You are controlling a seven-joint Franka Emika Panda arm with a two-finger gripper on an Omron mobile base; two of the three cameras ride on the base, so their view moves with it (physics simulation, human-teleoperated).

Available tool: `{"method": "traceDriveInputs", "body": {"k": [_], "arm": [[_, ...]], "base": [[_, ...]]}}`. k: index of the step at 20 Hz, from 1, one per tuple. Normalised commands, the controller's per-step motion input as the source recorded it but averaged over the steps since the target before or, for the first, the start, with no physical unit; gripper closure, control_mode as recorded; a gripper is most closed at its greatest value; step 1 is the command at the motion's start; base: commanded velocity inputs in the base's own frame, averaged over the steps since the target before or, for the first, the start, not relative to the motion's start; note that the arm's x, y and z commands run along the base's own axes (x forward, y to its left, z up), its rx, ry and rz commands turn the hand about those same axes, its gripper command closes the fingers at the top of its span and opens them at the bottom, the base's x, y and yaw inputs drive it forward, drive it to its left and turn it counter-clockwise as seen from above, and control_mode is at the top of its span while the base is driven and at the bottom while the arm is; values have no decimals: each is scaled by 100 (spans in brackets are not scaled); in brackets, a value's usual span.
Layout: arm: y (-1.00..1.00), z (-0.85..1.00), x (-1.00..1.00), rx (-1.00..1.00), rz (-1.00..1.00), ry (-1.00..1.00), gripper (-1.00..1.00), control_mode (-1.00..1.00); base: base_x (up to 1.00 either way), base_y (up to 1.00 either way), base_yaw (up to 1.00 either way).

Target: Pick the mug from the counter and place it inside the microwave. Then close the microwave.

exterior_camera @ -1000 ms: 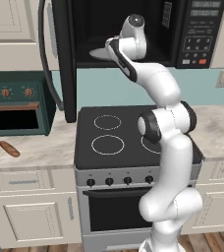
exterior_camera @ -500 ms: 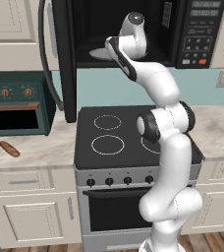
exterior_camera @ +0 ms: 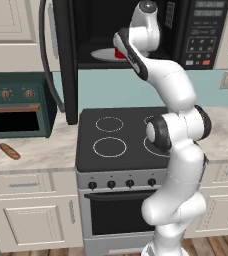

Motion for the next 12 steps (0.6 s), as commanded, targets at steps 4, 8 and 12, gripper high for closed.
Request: {"method": "traceDriveInputs", "body": {"k": [4,8,12], "arm": [[-26,0,-99,0,0,-8,-100,-100],[-14,-2,-84,0,0,-3,-100,-100],[-5,-10,-72,0,0,0,-100,-100]], "base": [[0,0,0],[0,0,0],[0,0,0]]}}
